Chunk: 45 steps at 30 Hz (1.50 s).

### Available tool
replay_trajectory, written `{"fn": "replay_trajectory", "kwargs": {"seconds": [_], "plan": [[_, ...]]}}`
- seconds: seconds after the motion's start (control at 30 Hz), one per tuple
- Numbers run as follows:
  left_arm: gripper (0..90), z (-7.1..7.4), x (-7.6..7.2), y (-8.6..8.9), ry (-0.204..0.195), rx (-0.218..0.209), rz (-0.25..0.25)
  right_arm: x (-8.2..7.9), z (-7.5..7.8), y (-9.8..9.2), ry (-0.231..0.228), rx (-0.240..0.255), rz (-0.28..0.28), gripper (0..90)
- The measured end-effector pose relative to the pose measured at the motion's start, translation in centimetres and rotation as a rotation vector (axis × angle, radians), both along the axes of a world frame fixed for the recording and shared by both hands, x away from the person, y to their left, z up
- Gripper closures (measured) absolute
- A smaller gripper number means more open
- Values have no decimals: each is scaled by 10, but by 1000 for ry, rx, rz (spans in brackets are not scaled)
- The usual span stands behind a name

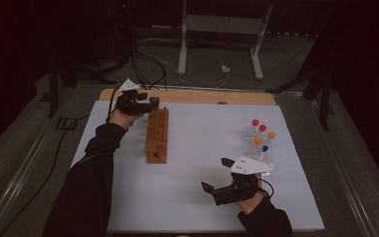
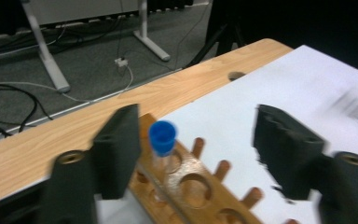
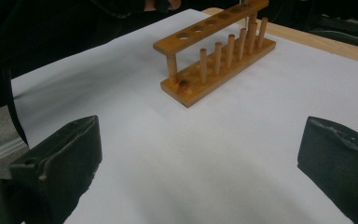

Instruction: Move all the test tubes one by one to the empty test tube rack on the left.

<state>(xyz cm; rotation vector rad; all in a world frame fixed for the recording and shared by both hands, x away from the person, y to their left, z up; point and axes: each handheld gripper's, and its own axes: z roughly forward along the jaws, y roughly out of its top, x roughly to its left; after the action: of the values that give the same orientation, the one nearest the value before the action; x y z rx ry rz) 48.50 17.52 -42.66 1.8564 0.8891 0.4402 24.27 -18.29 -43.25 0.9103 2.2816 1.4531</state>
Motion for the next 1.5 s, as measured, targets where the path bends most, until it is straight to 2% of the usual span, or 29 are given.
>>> {"fn": "replay_trajectory", "kwargs": {"seconds": [0.1,0.3,0.53,0.77,0.8,0.87,1.07,1.27,1.37,1.5], "plan": [[180,8,-8,-1,-4,-23,-22,0,2,-1,-5,0,-6,0],[86,19,-27,-4,-15,-46,-97,0,7,-6,-23,-1,-26,0],[70,20,-48,-7,-16,-54,-150,2,17,-23,-57,0,-82,0],[70,19,-71,-8,-19,-71,-214,7,26,-58,-87,-2,-194,0],[70,19,-75,-8,-24,-69,-217,9,27,-68,-92,-4,-228,0],[69,18,-81,-9,-23,-70,-235,10,28,-73,-93,-6,-244,0],[70,17,-102,-10,-41,-83,-276,17,24,-97,-76,-13,-310,0],[70,12,-124,-13,-49,-88,-315,23,16,-113,-44,-38,-345,0],[70,9,-137,-17,-59,-71,-342,24,11,-120,-37,-46,-378,36],[70,6,-150,-20,-66,-82,-363,29,2,-127,-13,-68,-424,77]]}}
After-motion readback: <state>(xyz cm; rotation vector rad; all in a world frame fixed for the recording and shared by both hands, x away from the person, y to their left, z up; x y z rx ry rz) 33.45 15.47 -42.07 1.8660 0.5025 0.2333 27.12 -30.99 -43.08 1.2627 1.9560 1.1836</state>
